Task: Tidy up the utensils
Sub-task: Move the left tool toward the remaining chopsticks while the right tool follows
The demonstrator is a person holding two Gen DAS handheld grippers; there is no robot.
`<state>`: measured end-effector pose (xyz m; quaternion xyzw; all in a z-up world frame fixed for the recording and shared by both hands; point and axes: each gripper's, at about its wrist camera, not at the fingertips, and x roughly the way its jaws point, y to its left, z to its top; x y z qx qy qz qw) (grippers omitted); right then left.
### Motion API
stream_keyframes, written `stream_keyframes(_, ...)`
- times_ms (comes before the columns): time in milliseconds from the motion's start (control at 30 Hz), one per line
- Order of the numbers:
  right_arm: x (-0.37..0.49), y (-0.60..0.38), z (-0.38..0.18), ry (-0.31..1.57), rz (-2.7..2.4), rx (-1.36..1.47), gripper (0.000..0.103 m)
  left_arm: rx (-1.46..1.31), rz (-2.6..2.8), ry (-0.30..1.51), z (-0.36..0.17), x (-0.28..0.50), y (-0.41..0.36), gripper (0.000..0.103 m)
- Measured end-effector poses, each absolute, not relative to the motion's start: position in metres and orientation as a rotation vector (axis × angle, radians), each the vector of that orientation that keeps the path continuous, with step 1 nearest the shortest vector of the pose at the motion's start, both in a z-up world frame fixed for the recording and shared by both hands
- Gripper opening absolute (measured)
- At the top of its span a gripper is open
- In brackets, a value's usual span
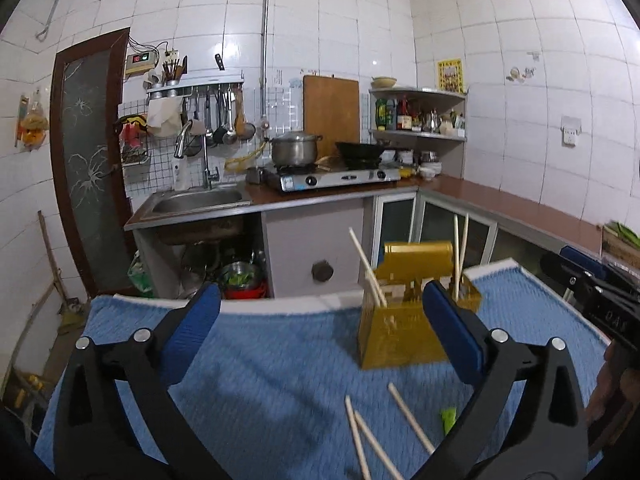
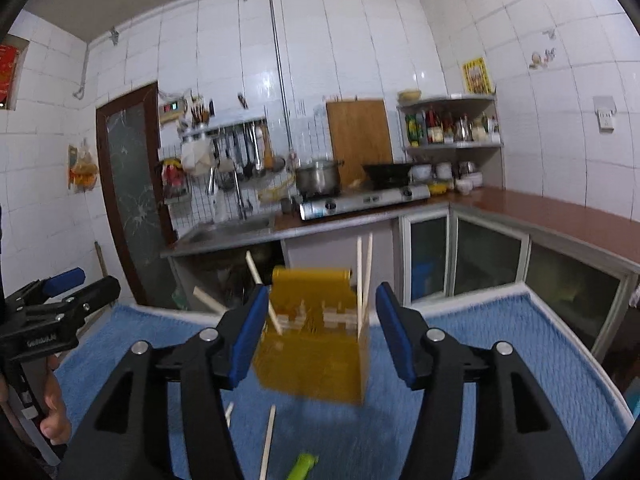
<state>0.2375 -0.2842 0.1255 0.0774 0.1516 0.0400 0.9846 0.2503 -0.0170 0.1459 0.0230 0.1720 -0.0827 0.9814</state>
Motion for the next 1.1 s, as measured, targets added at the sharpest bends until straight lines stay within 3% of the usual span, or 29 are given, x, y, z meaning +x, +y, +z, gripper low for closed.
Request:
stream_keyframes(567,0.253,-0.269,0.0,0.745,0.04,0.218,0.055,0.025,-0.141,0.748,0.028,0.269,0.001,0.098)
stream_keyframes(900,0.274,-0.257,-0.027,0.86,0.02,0.221,0.055,-0.005,-0.148,0.921,-0.007,0.296,-0.009,0.097)
stream_keyframes(1100,0.286,-0.246,-0.036,0.917,0.005,0.206,0.055,-0.055,-0.177,1.025,-0.024,0.313,-0.016,0.07)
